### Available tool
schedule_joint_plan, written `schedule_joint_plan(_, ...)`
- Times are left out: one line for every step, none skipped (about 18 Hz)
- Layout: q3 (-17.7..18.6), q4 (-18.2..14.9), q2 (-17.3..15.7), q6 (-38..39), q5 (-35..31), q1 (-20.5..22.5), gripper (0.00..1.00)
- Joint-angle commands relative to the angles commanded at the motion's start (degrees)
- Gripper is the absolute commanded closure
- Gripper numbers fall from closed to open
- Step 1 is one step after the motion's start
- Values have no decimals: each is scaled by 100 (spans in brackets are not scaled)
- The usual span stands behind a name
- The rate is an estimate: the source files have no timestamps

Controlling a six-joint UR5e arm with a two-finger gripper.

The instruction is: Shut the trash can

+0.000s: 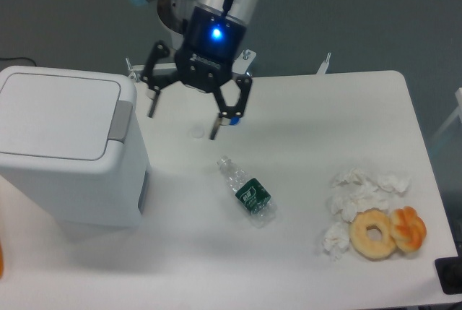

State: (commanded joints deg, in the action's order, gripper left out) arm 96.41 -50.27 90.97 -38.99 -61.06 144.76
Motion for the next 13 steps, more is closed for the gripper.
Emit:
schedule_joint_plan(18,-44,-9,-334,-220,0,0)
schedule_joint_plan(18,-62,-18,-624,-396,0,0)
schedule_joint_plan(26,-70,-26,-836,-581,0,0)
schedule_joint_plan(35,-131,-44,-1073,-835,-9,0)
schedule_joint_plan(44,-202,-61,-1345,-1142,-18,0)
schedule_joint_plan(44,-255,-62,-1661,-1432,-26,0)
schedule_joint_plan(79,-290,-70,-1969,-1661,-35,0)
schedule_joint_plan(140,-299,-70,-2216,-1785,-35,0)
schedule_joint_plan(184,-299,-79,-2384,-1830,-18,0)
schedule_joint_plan(185,-299,-79,-2429,-1839,-18,0)
schedule_joint_plan(193,-299,-79,-2429,-1857,-18,0)
schedule_joint_plan(185,-299,-79,-2429,-1866,-18,0)
schedule_joint_plan(185,-299,-79,-2429,-1874,-18,0)
